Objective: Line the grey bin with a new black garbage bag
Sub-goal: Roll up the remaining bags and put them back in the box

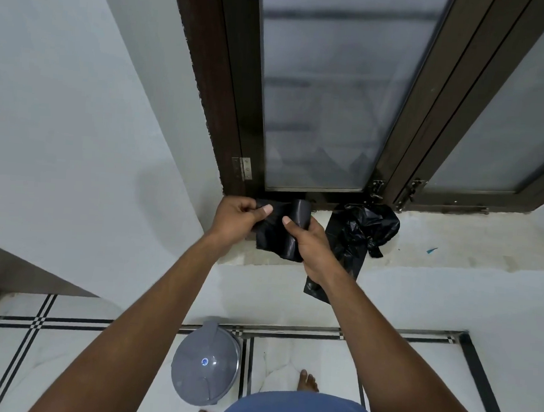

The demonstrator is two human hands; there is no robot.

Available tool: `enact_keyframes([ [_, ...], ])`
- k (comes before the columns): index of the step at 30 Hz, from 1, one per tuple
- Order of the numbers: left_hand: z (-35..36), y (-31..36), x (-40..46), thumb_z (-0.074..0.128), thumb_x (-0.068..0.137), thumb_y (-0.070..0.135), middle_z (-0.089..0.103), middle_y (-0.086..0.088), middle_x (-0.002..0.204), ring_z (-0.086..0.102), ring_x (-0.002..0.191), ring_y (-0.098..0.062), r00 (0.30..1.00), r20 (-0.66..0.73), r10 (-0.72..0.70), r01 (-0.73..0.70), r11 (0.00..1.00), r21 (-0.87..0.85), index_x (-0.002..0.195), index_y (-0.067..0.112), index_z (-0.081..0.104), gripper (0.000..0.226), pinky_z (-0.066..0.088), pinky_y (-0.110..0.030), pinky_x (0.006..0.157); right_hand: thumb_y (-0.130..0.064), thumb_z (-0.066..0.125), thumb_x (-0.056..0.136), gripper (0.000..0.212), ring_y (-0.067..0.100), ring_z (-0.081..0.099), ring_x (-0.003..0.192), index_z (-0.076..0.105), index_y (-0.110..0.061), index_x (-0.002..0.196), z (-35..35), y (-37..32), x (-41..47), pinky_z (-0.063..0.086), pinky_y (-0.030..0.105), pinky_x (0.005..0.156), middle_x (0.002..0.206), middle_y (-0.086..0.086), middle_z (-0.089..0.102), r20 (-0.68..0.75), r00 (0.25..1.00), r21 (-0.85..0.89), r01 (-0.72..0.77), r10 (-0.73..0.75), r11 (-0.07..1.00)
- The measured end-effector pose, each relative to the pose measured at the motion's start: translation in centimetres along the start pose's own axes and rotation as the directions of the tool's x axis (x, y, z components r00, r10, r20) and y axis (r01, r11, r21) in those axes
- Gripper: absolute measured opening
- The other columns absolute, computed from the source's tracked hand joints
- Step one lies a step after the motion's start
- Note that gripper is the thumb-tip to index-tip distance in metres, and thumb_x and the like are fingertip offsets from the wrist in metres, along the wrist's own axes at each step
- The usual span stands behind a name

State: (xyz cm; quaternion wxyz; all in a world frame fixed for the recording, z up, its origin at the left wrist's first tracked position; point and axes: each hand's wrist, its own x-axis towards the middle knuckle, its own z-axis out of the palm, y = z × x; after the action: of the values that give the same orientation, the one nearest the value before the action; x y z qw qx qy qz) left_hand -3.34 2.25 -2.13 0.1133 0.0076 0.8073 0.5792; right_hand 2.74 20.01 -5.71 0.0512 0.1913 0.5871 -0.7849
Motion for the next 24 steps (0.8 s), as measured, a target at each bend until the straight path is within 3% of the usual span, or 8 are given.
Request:
enact_keyframes([
  [3, 0.7, 0.2, -0.9, 0.078, 0.104, 0.021, 0.046, -0.002, 0.063, 0.045, 0.051, 0.0, 0.999, 0.029, 0.041, -0.043, 0.995, 0.087, 0.07, -0.002, 0.058, 0.046, 0.044, -0.014, 0.054, -0.036, 0.076, 0.106, 0.037, 0.027, 0.077, 0.124, 0.064, -0.021, 0.138, 0.5, 0.2, -0.3, 0.063, 0.05, 0.107, 0.128, 0.003, 0.08, -0.04, 0.999, -0.044, -0.009, 0.007, 0.999],
  [7, 0.9, 0.1, -1.0, 0.079, 0.103, 0.028, 0.056, -0.003, 0.067, 0.058, 0.065, -0.013, 0.998, 0.047, 0.041, -0.045, 0.995, 0.086, 0.072, 0.007, 0.065, 0.039, 0.056, -0.03, 0.066, -0.066, 0.058, 0.103, 0.06, 0.027, 0.077, 0.122, 0.069, -0.02, 0.14, 1.5, -0.5, -0.6, 0.06, 0.05, 0.111, 0.131, 0.011, 0.08, 0.015, 0.99, 0.066, -0.144, 0.143, 0.987],
  [9, 0.9, 0.5, -1.1, 0.08, 0.102, 0.026, 0.058, 0.001, 0.067, 0.061, 0.065, -0.012, 0.998, 0.041, 0.05, -0.054, 0.994, 0.098, 0.082, 0.013, 0.072, 0.025, 0.057, -0.025, 0.065, -0.061, 0.052, 0.097, 0.066, 0.035, 0.075, 0.125, 0.073, -0.013, 0.137, 1.7, -0.3, -0.4, 0.057, 0.058, 0.114, 0.135, 0.021, 0.077, 0.002, 0.983, 0.081, -0.181, 0.182, 0.98],
  [12, 0.9, 1.1, -1.2, 0.079, 0.102, 0.023, 0.073, -0.009, 0.082, 0.073, 0.078, -0.019, 0.995, 0.047, 0.09, -0.095, 0.988, 0.119, 0.114, 0.011, 0.079, 0.016, 0.063, -0.025, 0.067, -0.037, 0.044, 0.11, 0.044, 0.035, 0.073, 0.118, 0.068, -0.006, 0.131, 1.9, -0.5, -0.5, 0.056, 0.06, 0.113, 0.133, 0.025, 0.074, -0.02, 0.989, -0.061, -0.151, 0.15, 0.987],
  [15, 0.6, 1.6, -1.2, 0.075, 0.105, 0.019, 0.079, -0.011, 0.102, 0.077, 0.09, -0.024, 0.995, 0.038, 0.098, -0.102, 0.987, 0.126, 0.122, 0.015, 0.079, 0.018, 0.065, -0.023, 0.066, -0.027, 0.05, 0.117, 0.025, 0.02, 0.081, 0.093, 0.07, -0.014, 0.124, 1.6, -0.8, -0.8, 0.066, 0.047, 0.086, 0.105, 0.006, 0.085, 0.042, 0.991, -0.094, -0.126, 0.13, 0.988],
  [17, 0.4, 1.7, -1.3, 0.073, 0.106, 0.018, 0.079, -0.008, 0.107, 0.076, 0.091, -0.021, 0.995, 0.037, 0.089, -0.093, 0.987, 0.133, 0.128, 0.013, 0.078, 0.023, 0.06, -0.017, 0.061, -0.031, 0.059, 0.115, 0.027, 0.019, 0.083, 0.086, 0.075, -0.011, 0.123, 1.4, -0.8, -0.9, 0.063, 0.039, 0.077, 0.098, 0.003, 0.087, 0.065, 0.992, -0.084, -0.107, 0.112, 0.991],
  [20, 0.4, 1.7, -1.4, 0.072, 0.107, 0.017, 0.077, -0.005, 0.107, 0.075, 0.089, -0.02, 0.997, 0.036, 0.067, -0.071, 0.989, 0.128, 0.129, 0.011, 0.077, 0.024, 0.059, -0.015, 0.06, -0.04, 0.068, 0.11, 0.04, 0.03, 0.083, 0.104, 0.073, -0.009, 0.135, 1.8, -0.9, -1.1, 0.063, 0.054, 0.096, 0.116, 0.013, 0.085, 0.066, 0.991, 0.0, -0.115, 0.115, 0.993],
  [24, 0.5, 1.7, -1.5, 0.073, 0.106, 0.017, 0.076, -0.006, 0.101, 0.073, 0.081, -0.019, 0.999, 0.039, 0.034, -0.038, 0.994, 0.101, 0.125, 0.009, 0.078, 0.021, 0.056, -0.016, 0.058, -0.048, 0.049, 0.111, 0.055, 0.032, 0.08, 0.106, 0.074, -0.007, 0.138, 1.8, -1.3, -0.9, 0.06, 0.055, 0.104, 0.12, 0.015, 0.082, 0.07, 0.981, 0.158, -0.189, 0.18, 0.969],
])
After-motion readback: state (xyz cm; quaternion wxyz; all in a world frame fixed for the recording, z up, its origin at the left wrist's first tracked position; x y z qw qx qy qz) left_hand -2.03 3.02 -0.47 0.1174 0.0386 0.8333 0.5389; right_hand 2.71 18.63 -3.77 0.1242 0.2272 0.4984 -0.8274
